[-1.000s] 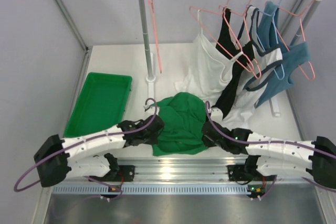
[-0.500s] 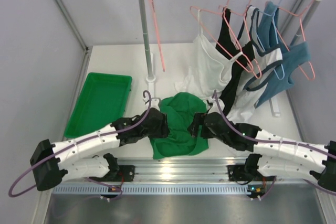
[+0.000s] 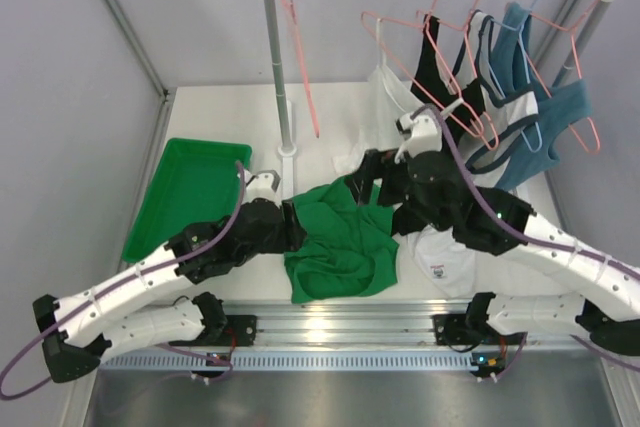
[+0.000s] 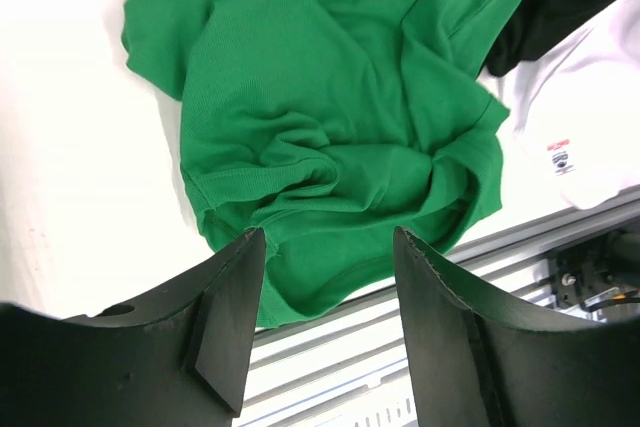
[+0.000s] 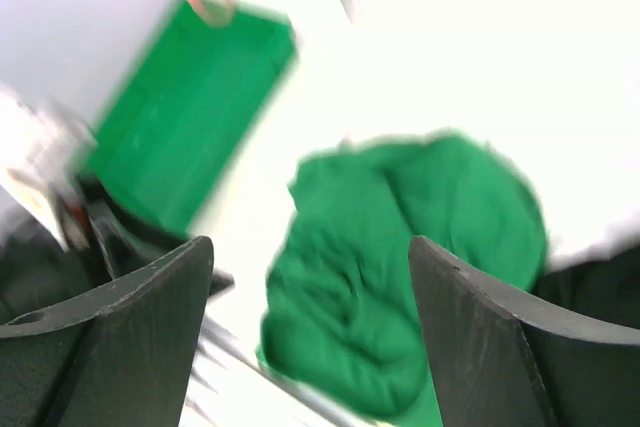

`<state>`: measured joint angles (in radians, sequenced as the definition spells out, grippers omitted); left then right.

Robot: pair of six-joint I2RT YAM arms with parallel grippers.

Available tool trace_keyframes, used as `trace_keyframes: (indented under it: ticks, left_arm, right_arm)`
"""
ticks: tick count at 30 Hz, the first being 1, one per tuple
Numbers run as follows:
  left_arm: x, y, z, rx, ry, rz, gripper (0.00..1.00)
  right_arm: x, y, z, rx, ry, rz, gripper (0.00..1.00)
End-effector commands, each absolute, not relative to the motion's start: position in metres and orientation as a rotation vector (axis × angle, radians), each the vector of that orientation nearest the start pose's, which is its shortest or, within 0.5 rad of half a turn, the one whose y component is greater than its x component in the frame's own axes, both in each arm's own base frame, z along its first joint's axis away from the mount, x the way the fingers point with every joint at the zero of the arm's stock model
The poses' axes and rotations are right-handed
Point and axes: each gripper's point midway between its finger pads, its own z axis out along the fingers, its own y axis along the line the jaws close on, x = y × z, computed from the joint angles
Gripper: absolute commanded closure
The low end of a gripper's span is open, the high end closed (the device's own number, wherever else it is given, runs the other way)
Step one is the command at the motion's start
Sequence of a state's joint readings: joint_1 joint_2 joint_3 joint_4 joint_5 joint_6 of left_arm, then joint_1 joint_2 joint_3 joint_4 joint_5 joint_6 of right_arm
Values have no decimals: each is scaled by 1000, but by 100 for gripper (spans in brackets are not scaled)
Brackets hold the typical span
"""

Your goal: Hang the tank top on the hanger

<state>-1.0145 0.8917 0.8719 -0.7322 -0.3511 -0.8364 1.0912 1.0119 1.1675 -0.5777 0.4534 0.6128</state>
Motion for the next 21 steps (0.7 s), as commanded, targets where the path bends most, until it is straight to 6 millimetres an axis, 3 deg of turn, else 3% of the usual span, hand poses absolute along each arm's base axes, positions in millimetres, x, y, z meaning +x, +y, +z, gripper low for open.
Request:
trace_keyframes:
  ticks: [1,2,3,4,5,6,7,8,9,10,11,12,14,15,16,18,21]
  left_arm:
    - [168,-194,208,12,2278,-542,41]
    - [167,-193,212,10,2267,-554,41]
    - [167,-193,217,9,2259,-565,41]
    - [167,-192,219,12,2256,-566,41]
    - [167,-192,220,13,2254,-567,41]
    - [166,-192,222,17,2252,-565,41]
    - [166,-192,223,16,2249,-570,41]
    - [166,-192,224,19,2249,-572,41]
    - [166,-193,225,22,2246,-577,41]
    - [167,-193,226,23,2241,-579,41]
    - [167,-193,228,26,2236,-584,41]
    - [167,-194,228,32,2238,-579,41]
    - [168,-193,231,34,2230,-577,41]
    - [168,-193,230,39,2230,-570,41]
    - [168,-193,231,41,2230,-571,41]
    - [168,-192,232,44,2227,-569,41]
    - [168,-192,231,47,2231,-561,41]
  right_arm:
    - [233,264,367,-262,1852,540,21]
    - [245,262,401,-267,1784,536,22]
    - [255,265,413,-276,1767,535,22]
    - [274,278,408,-312,1793,531,22]
    - [282,280,443,-317,1726,559,22]
    - [298,300,432,-365,1759,553,22]
    - [310,301,436,-371,1760,535,22]
    - [316,303,466,-379,1696,541,22]
    - [332,320,453,-412,1719,523,22]
    - [340,324,456,-430,1708,513,21]
    - [342,327,476,-424,1663,534,20]
    - [353,341,464,-444,1681,530,20]
    - [361,347,476,-439,1644,528,20]
    - [370,355,466,-449,1656,517,19]
    - [373,357,470,-447,1642,514,19]
    - [384,364,459,-444,1654,489,20]
    - [393,364,450,-428,1663,442,29]
